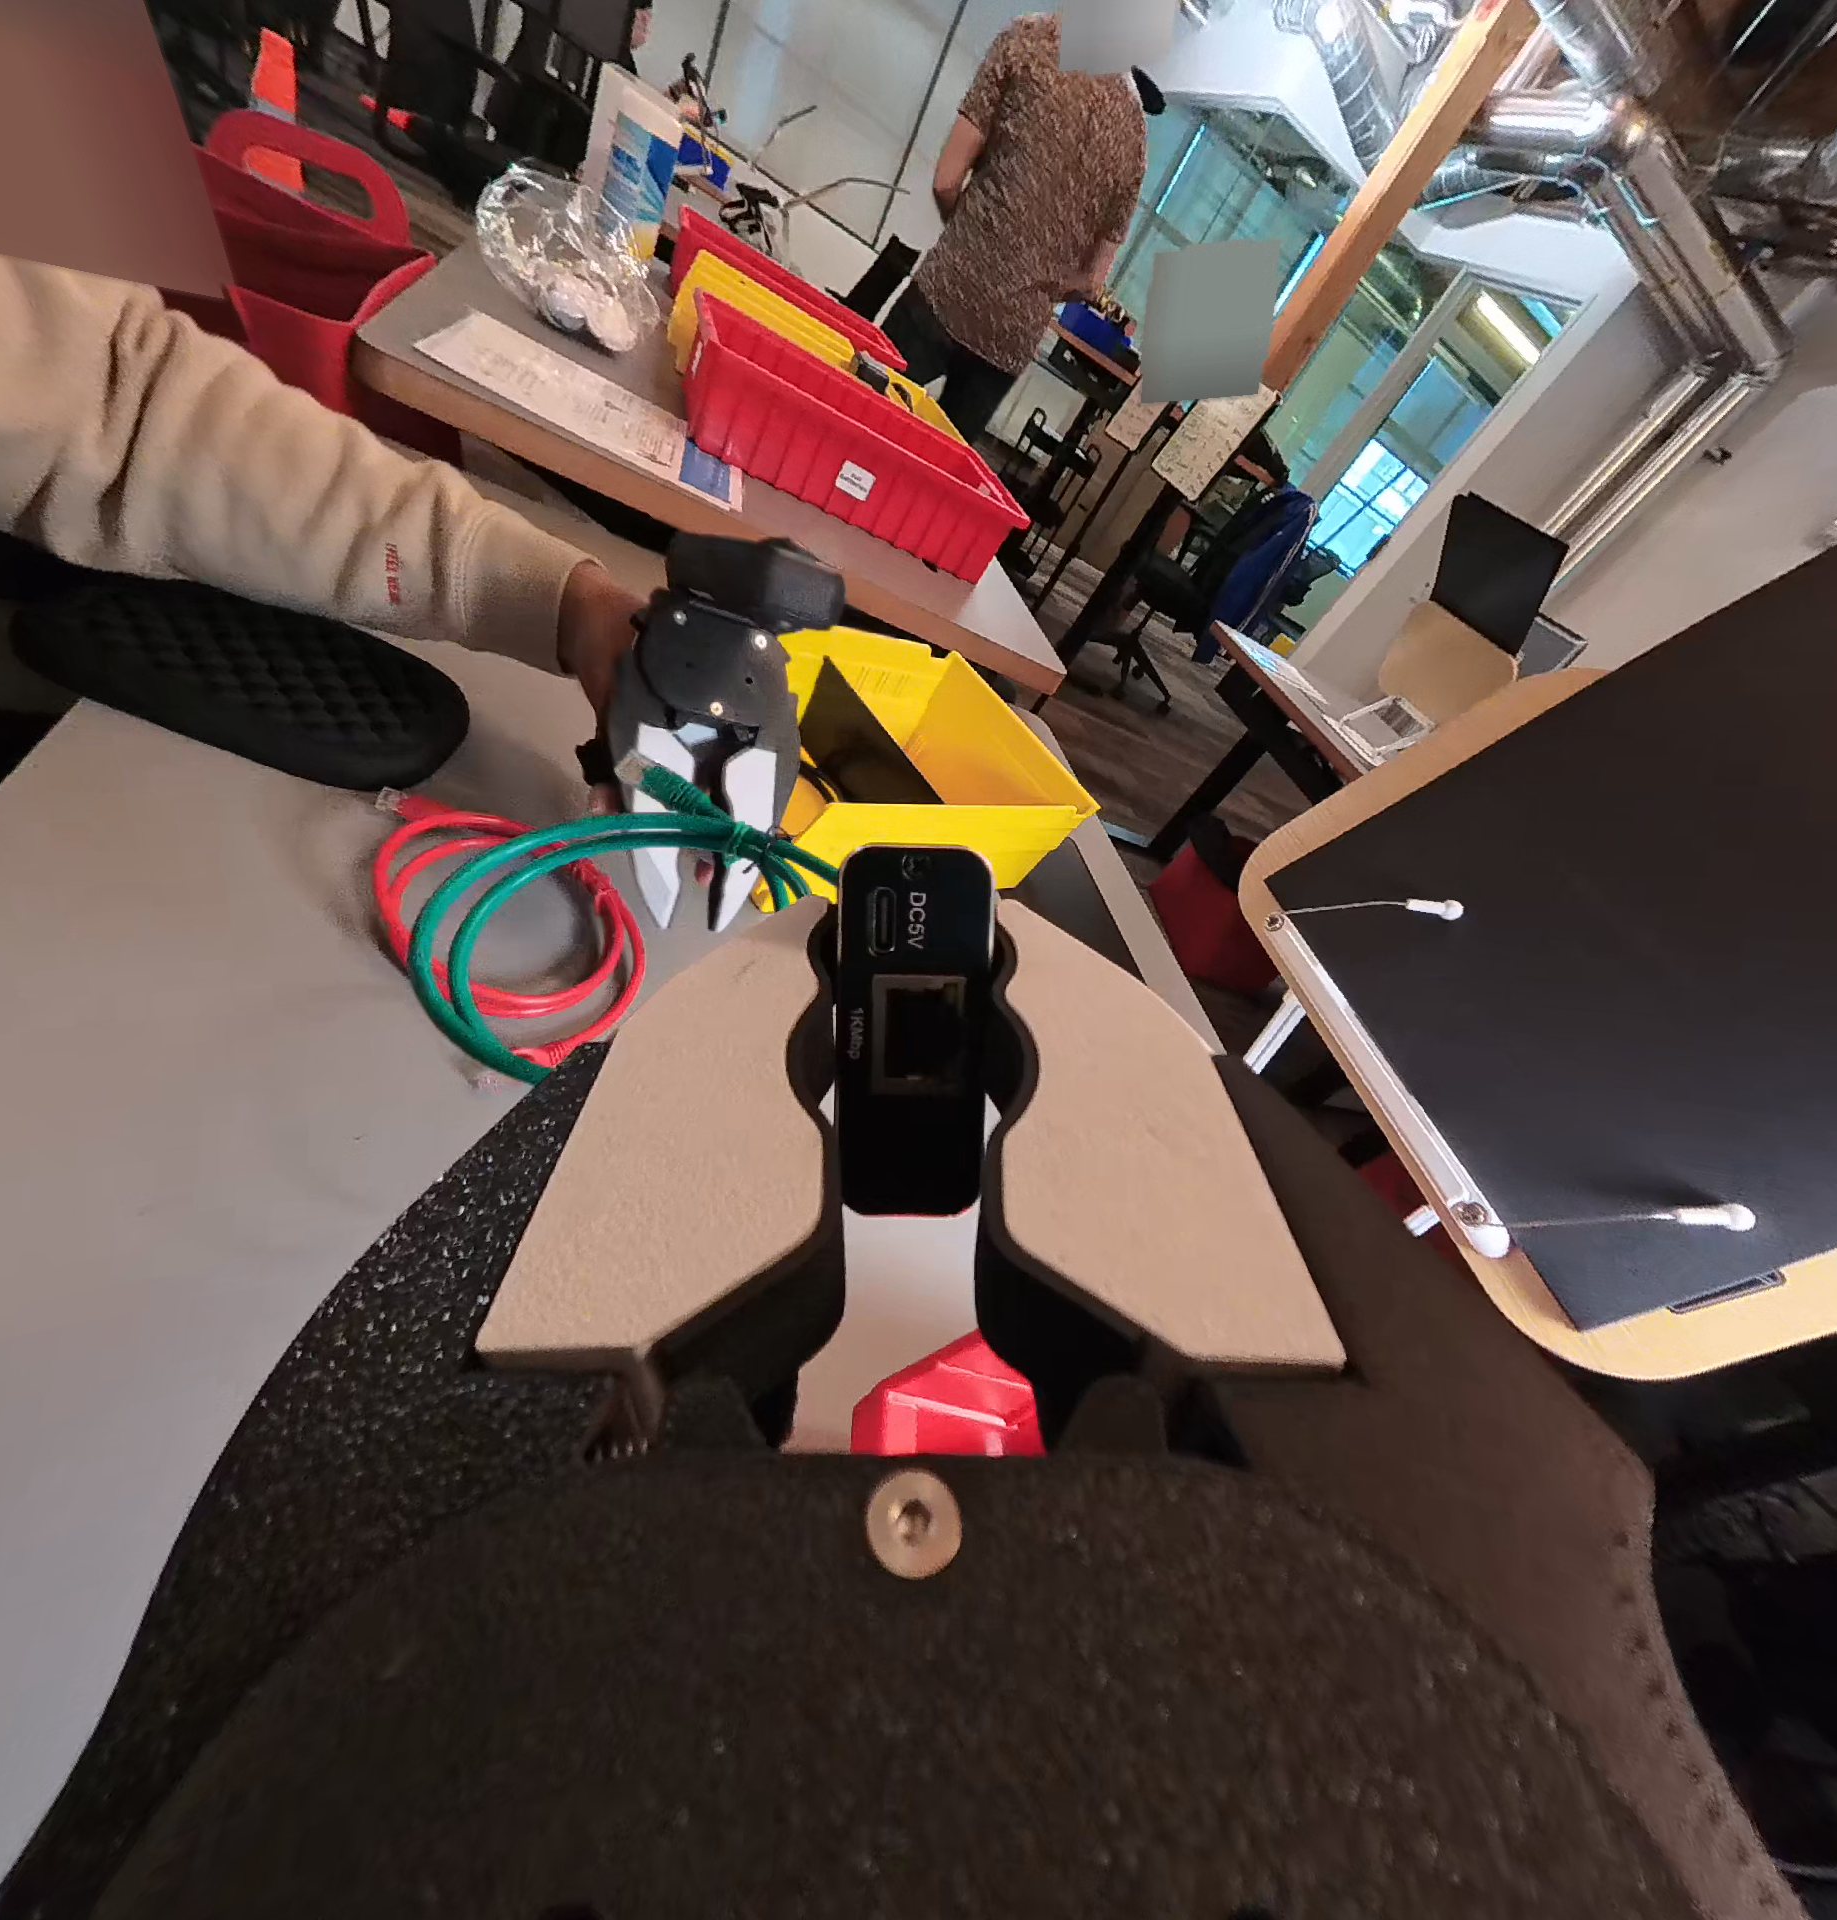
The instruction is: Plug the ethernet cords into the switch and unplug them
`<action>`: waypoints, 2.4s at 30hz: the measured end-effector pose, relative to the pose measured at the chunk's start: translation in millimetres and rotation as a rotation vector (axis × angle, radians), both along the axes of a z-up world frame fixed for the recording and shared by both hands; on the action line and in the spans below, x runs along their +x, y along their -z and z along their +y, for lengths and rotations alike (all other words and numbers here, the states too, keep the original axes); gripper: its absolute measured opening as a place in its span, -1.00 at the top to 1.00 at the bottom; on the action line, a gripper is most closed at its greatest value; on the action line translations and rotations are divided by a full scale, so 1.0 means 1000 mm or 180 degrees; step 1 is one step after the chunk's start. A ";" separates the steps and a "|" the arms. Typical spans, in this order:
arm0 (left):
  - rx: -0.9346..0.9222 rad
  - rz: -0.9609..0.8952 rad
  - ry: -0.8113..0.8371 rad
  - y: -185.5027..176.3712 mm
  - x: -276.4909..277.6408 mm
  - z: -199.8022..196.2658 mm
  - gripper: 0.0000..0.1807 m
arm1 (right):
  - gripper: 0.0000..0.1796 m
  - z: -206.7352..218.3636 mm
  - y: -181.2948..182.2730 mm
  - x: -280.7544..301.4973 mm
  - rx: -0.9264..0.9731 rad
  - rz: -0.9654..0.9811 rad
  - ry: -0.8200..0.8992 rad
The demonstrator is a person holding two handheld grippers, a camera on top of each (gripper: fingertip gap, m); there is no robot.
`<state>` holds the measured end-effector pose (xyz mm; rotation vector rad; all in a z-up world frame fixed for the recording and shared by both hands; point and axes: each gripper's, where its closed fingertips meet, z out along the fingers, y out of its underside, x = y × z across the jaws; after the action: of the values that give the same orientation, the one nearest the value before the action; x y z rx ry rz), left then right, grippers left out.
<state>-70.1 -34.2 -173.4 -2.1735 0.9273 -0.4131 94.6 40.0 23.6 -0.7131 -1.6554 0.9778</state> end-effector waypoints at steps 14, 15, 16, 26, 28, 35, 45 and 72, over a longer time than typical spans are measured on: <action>0.0040 0.0781 0.1387 0.044 0.069 -0.017 0.70 | 0.73 0.012 -0.020 0.026 -0.0197 0.0334 -0.0011; 0.0043 0.0833 0.1403 0.046 0.068 -0.017 0.68 | 0.73 0.013 -0.021 0.028 -0.0207 0.0342 -0.0014; 0.0061 0.0895 0.1406 0.049 0.066 -0.017 0.67 | 0.73 0.014 -0.021 0.029 -0.0218 0.0346 -0.0015; 0.0451 0.1002 0.1308 0.054 0.065 -0.009 0.71 | 0.73 0.023 -0.026 0.046 -0.0233 0.0454 0.0101; 0.0535 0.1012 0.1302 0.055 0.067 -0.008 0.76 | 0.73 0.024 -0.027 0.049 -0.0238 0.0487 0.0112; 0.0453 0.1135 0.1103 0.056 0.069 -0.003 0.86 | 0.73 0.028 -0.027 0.053 -0.0246 0.0509 0.0159; 0.0301 -0.0191 0.0169 0.001 0.031 0.010 0.87 | 0.73 0.033 -0.021 0.051 -0.0091 0.0313 0.0319; -0.1607 -0.2925 0.1770 -0.108 0.162 -0.055 0.88 | 0.73 -0.092 0.048 0.006 -0.0692 -0.0893 -0.2006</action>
<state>92.3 -88.8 -64.9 -1.7270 0.9003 -1.8848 100.3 -52.4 -24.5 -0.4845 -2.1008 1.5758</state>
